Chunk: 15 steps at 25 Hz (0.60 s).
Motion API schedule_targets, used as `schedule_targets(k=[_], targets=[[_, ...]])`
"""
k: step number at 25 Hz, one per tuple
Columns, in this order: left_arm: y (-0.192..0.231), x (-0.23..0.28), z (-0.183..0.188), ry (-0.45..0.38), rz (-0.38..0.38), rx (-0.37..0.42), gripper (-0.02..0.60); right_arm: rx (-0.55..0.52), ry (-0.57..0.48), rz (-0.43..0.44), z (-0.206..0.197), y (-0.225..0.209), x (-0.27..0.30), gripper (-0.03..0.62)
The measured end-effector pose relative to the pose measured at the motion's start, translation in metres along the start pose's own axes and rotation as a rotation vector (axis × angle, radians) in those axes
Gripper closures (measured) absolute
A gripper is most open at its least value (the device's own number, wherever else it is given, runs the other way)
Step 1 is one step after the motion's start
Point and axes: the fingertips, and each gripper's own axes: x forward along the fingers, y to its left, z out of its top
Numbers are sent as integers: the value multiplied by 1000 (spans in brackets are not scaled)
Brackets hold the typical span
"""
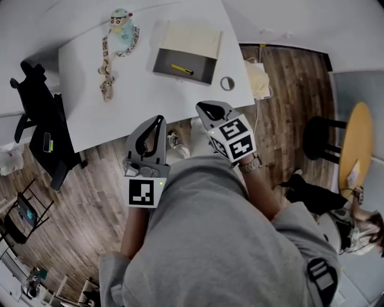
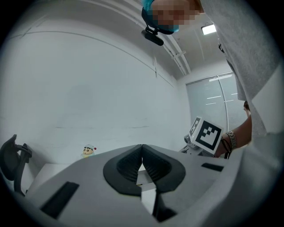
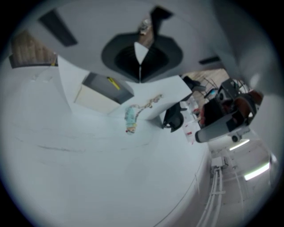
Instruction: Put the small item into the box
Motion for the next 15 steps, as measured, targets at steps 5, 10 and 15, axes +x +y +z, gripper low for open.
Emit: schedule_targets(k=[5, 10, 15], targets=[[-5, -7, 11, -44, -1, -5, 549, -5, -89, -17, 20, 16, -26, 560], [-7, -13, 27, -81, 1, -6, 549, -31, -169, -32, 41, 31, -54, 560], [0, -17, 46, -126, 28, -4, 549, -49, -244, -54, 63, 41, -76, 560]])
